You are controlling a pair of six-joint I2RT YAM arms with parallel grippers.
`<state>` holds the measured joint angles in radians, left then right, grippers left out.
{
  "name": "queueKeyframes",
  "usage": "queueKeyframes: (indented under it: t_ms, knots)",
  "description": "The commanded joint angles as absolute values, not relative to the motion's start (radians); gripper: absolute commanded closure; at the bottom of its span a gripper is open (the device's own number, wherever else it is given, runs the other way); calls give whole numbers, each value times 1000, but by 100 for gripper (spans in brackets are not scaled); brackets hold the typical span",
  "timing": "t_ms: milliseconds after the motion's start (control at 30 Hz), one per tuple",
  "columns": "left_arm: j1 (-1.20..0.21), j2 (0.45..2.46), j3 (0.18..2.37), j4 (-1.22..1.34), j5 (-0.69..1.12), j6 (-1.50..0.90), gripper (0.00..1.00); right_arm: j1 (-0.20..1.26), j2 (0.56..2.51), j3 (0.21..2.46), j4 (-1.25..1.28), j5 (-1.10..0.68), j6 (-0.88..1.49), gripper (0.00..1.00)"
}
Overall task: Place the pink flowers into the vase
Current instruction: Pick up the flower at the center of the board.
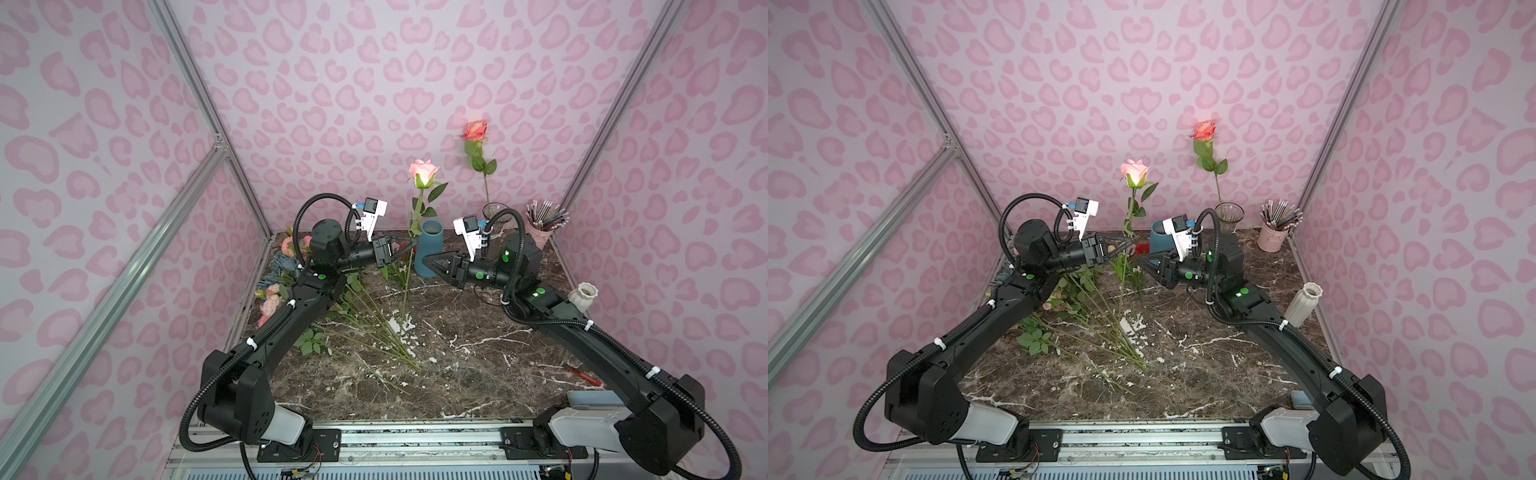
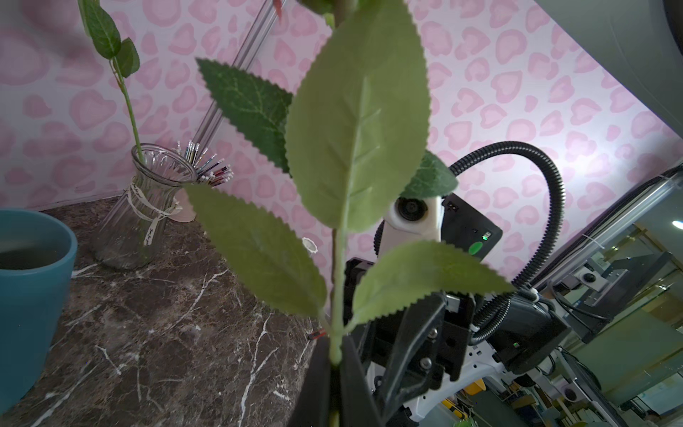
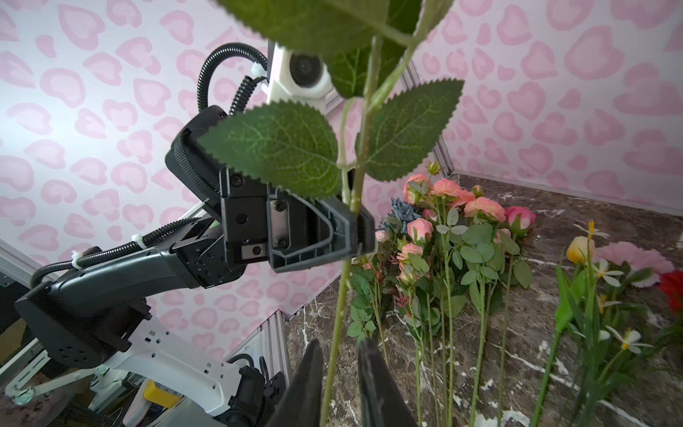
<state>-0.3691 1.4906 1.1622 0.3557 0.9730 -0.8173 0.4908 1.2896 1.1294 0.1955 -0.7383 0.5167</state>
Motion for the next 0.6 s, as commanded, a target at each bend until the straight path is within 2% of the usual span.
queueKeyframes:
  t_ms: [0,567]
  knots:
    - [-369,1490,1154,481,999,-881,97,495,1298,1124,308,-781,548,78]
    - [-372,1500,1131,537,1009,-921,97,506,1354,1119,466,-807,624,73]
